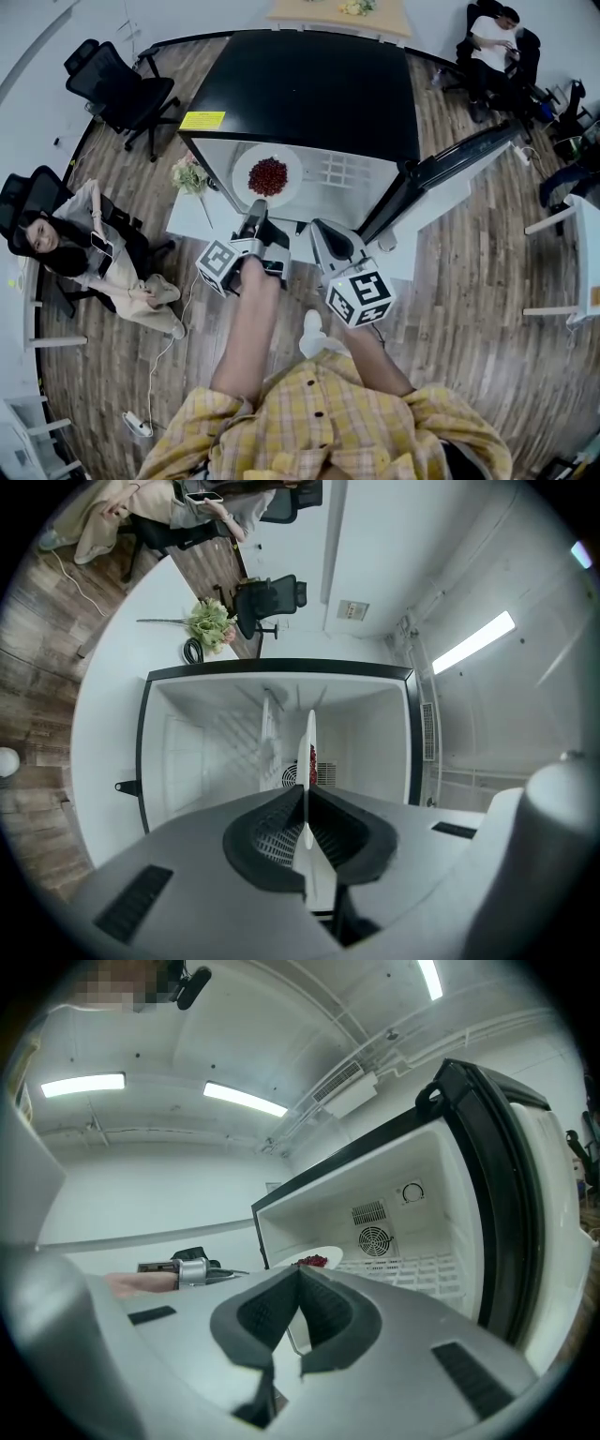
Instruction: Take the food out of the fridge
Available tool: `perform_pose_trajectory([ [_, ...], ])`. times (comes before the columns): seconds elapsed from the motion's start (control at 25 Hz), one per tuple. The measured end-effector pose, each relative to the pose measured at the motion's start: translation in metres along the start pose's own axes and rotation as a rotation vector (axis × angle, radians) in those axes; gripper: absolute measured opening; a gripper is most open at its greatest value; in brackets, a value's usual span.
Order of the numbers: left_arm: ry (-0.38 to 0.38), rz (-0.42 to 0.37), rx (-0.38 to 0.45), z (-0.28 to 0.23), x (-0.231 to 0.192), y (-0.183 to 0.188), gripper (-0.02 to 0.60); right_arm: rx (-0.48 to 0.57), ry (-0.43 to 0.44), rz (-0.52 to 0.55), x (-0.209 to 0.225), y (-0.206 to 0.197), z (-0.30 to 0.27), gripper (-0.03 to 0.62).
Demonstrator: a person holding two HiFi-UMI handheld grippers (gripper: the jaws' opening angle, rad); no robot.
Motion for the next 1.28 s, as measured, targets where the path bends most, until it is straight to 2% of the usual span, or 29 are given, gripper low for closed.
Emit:
perform_pose_trajectory([
  [0.76,-0.045,0.013,-0.002,0.072,0.025,-0.044,0.020,0.026,-0.019,0.022,-0.045,-0.018,0.028,0.006],
  [1.28,-0.069,-0.005,-0.022,0.120,0.035,-0.073,0.020,0.019,-0.077,0.052,-0.069,-0.040,0.058,0.006],
])
Point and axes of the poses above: the fingertips, and each gripper's own axes: z backward along the fingers, x to its right, y out of its top, the point moved 6 cm from there along z, backward along the fingers, and after that the axes turned 15 degrees about -x, right-handed, at the moved point
